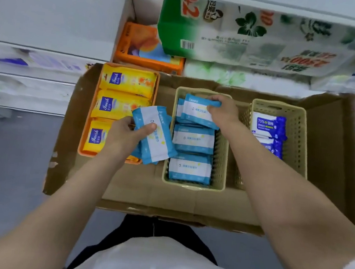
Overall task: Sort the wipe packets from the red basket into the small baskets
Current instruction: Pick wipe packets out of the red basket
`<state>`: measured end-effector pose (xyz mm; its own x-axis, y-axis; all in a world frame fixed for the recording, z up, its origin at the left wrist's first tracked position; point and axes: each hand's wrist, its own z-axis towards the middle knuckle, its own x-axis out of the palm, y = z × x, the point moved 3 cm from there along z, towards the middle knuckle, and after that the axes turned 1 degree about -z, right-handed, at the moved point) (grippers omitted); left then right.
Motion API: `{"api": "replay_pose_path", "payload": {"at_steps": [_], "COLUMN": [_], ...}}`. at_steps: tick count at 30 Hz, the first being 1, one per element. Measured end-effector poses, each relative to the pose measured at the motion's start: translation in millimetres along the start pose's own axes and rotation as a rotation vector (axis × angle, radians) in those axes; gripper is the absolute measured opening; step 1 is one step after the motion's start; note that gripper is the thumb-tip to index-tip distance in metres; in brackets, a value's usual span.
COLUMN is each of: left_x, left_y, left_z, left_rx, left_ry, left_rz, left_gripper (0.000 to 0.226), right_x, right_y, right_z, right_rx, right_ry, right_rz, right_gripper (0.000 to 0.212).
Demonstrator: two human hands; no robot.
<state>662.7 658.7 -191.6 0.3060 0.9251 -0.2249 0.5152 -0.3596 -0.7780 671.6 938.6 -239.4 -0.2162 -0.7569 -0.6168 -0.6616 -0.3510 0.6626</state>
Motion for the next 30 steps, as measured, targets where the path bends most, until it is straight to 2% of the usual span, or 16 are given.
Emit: {"api": "replay_pose_path", "payload": {"at_steps": [3, 7, 11, 16, 18, 20, 22, 24, 27, 30], "left_x": [1, 2, 2, 8, 12, 17, 22, 27, 36, 48], "left_y": [2, 3, -4, -12, -13, -15, -18, -21, -18, -15], "left_z": [6, 16, 32, 43, 42, 40, 38, 34, 29, 22], "left_rx": [-0.003, -0.013, -0.019, -0.019, -0.022, -0.015, -0.008, -0.009, -0.025, -0.011], "left_ry": [-0.004, 0.043, 0.097, 0.136, 0.155, 0.163, 0.152, 0.117, 0.109, 0.11], "left_rz": [-0.009, 0.004, 0.005, 0.032, 0.01, -0.016, -0.063, -0.107, -0.118, -0.175], "left_gripper": [0.038, 0.033, 0.034, 0.043, 0.045, 0.04, 0.031, 0.027, 0.037, 0.029], "right_x": [10, 26, 40, 33, 28, 22, 27, 33, 33, 20], "right_y": [2, -6, -11, -8, 5, 26, 44, 47, 32, 14], "right_z": [5, -10, -12, -5, -9, -24, -47, -66, -72, -64], "right_rx": [-0.123, -0.246, -0.266, -0.303, -0.262, -0.119, 0.12, 0.21, 0.248, 0.307], "right_ry": [-0.041, -0.211, -0.056, 0.0, -0.039, -0.032, 0.265, 0.489, 0.467, 0.335], "right_rz": [-0.171, -0.498, -0.458, -0.551, -0.457, -0.136, 0.209, 0.255, 0.383, 0.527], "right_gripper": [0.034, 0.043, 0.044, 0.042, 0.04, 0.041, 0.048, 0.058, 0.061, 0.046]}}
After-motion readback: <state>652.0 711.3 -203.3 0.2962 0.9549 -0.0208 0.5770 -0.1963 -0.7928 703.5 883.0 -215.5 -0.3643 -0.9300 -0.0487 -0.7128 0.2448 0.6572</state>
